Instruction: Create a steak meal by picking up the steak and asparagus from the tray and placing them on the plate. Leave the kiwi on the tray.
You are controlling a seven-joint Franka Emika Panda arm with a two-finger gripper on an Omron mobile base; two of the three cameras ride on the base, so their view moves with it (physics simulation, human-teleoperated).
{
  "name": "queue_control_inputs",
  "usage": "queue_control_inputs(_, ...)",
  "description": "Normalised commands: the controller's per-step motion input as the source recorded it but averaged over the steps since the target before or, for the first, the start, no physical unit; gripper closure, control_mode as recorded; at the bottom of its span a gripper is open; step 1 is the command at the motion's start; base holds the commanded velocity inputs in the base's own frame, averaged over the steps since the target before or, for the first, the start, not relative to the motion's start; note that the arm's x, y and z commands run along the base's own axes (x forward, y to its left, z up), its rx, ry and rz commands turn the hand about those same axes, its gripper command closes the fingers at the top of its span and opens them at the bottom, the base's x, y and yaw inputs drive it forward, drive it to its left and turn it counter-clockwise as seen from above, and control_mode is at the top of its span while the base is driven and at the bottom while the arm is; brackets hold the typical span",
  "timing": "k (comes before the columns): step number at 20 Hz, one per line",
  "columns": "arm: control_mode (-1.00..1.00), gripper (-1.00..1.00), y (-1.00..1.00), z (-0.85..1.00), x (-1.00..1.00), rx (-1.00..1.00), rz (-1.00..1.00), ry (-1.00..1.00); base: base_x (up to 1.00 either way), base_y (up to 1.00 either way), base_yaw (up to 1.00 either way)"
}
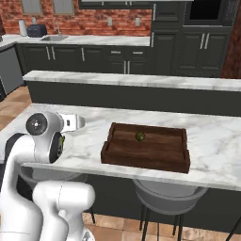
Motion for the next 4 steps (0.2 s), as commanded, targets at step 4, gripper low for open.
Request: queue_control_inputs(4, -1.00, -1.00, -0.79, 0.00, -0.28, 0.00, 0.05, 0.00, 0.00, 0.00, 0.00)
